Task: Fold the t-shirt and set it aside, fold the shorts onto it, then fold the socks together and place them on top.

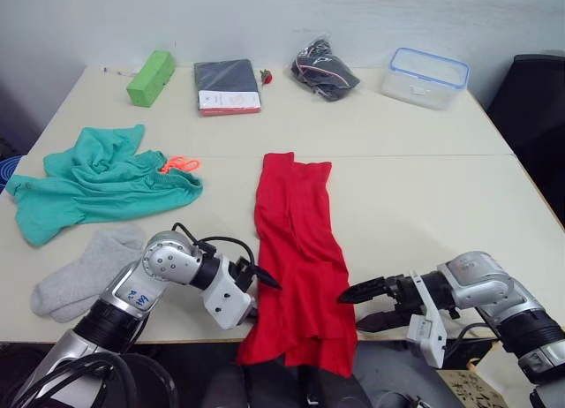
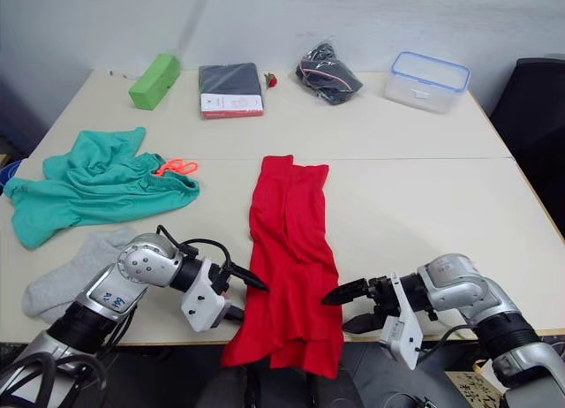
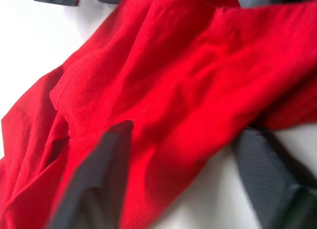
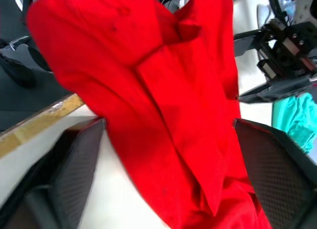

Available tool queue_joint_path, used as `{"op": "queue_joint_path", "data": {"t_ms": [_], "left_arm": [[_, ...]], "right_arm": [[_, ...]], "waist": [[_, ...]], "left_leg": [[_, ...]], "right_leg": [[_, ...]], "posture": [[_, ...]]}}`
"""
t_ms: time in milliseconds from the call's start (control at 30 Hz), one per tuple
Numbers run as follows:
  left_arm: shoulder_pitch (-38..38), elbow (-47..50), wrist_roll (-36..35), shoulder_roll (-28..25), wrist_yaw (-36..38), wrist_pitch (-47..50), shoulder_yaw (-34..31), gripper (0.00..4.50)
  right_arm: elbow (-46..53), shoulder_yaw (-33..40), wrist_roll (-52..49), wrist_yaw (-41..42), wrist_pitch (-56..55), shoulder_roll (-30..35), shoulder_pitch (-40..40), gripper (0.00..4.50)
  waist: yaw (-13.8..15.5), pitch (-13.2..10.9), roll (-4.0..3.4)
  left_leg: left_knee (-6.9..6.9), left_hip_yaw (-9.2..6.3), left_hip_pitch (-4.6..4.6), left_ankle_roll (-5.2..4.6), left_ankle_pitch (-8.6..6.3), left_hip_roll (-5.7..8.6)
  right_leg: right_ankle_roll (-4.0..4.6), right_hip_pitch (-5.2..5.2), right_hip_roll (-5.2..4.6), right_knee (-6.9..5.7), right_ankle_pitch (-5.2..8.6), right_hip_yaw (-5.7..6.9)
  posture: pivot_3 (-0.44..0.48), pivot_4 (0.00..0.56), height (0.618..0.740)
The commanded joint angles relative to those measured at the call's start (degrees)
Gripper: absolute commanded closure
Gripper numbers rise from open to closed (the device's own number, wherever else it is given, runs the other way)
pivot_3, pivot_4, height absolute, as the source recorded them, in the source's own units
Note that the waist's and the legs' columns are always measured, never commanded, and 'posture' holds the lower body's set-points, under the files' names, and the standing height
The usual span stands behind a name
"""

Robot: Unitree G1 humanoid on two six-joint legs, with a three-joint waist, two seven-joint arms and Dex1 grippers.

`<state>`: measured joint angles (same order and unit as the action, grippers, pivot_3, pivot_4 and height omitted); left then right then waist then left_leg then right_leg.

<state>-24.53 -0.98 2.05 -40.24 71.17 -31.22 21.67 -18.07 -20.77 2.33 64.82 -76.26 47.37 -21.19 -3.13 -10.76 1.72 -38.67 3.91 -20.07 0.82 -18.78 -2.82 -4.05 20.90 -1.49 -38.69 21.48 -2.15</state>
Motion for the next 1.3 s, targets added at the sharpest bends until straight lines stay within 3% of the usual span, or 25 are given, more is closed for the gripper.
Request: {"op": "queue_joint_path", "data": {"t_ms": [33, 200, 267, 300, 500, 767, 1000, 1100, 1300], "left_arm": [[-0.36, -1.93, 1.39, -0.35, -0.66, -0.19, 0.40, 2.78], [0.44, -1.15, -1.09, -1.08, 0.30, 2.49, -0.10, 4.39], [1.13, -0.05, -1.93, -1.38, 0.36, 4.08, -0.31, 4.50], [1.29, 0.34, -2.15, -1.48, 0.31, 4.61, -0.39, 4.50], [2.29, 3.06, -4.99, -1.97, 0.51, 10.12, -1.54, 4.50], [6.38, 20.70, -22.81, -8.57, 3.16, 41.69, -7.11, 4.50], [9.64, 28.16, -29.05, -12.31, 2.13, 53.97, -10.77, 4.50], [9.92, 28.83, -31.83, -10.20, -3.16, 59.03, -13.92, 4.50], [3.26, 19.58, -36.75, -2.57, -12.87, 70.02, -19.49, 4.50]], "right_arm": [[0.55, -2.02, 0.70, -2.43, 2.84, 0.27, -0.38, 1.86], [5.05, -5.34, -5.39, -1.37, 13.00, 3.00, 1.58, 3.56], [8.29, -5.38, -8.19, -1.14, 17.43, 4.00, 2.68, 4.32], [9.99, -5.19, -9.50, -1.02, 19.90, 4.34, 3.10, 4.44], [18.43, -3.78, -17.21, 2.18, 31.88, 7.36, 5.77, 4.44], [35.27, 1.88, -33.70, 6.92, 58.46, 14.60, 11.47, 4.44], [41.16, 8.58, -39.54, 9.19, 70.33, 14.86, 14.35, 4.44], [40.39, 10.79, -41.25, 7.32, 76.35, 12.73, 12.26, 4.44], [33.67, 11.89, -42.00, 6.28, 88.05, 7.35, 3.70, 4.44]], "waist": [[-0.06, 0.01, -0.01], [0.10, -0.01, -0.05], [0.13, -0.01, -0.05], [0.14, -0.01, -0.05], [0.13, -0.04, -0.09], [0.10, -0.05, -0.10], [0.12, -0.06, -0.11], [0.28, -0.06, -0.11], [0.55, -0.06, -0.11]], "left_leg": [[0.00, 0.00, 0.00, 0.00, 0.00, 0.00], [-0.01, -0.02, -0.07, 0.00, 0.00, 0.01], [-0.01, -0.04, -0.14, 0.00, 0.00, 0.02], [0.00, -0.05, -0.14, -0.01, 0.00, 0.02], [0.06, -0.07, -0.16, -0.02, -0.01, 0.01], [0.23, -0.29, -0.26, -0.05, -0.01, 0.02], [0.46, -0.37, -0.26, -0.05, -0.01, 0.05], [0.50, -0.40, -0.27, -0.05, -0.01, 0.05], [0.48, -0.41, -0.24, -0.05, 0.00, 0.07]], "right_leg": [[0.00, 0.01, 0.00, -0.01, 0.00, 0.00], [0.00, 0.06, -0.05, -0.03, 0.00, 0.02], [0.00, 0.13, -0.07, -0.03, 0.00, 0.04], [0.00, 0.14, -0.07, -0.02, 0.00, 0.05], [0.00, 0.14, -0.06, 0.04, 0.00, 0.05], [0.00, 0.14, -0.11, 0.22, 0.00, 0.17], [0.00, 0.02, -0.09, 0.64, 0.00, 0.26], [0.00, -0.01, -0.08, 0.72, 0.00, 0.29], [-0.01, -0.05, -0.07, 0.73, 0.00, 0.30]], "posture": [[0.000, 0.150, 0.740], [0.000, 0.150, 0.740], [0.000, 0.150, 0.740], [0.000, 0.150, 0.740], [0.000, 0.150, 0.740], [0.000, 0.150, 0.740], [0.000, 0.150, 0.740], [0.000, 0.150, 0.740], [0.000, 0.150, 0.740]]}}
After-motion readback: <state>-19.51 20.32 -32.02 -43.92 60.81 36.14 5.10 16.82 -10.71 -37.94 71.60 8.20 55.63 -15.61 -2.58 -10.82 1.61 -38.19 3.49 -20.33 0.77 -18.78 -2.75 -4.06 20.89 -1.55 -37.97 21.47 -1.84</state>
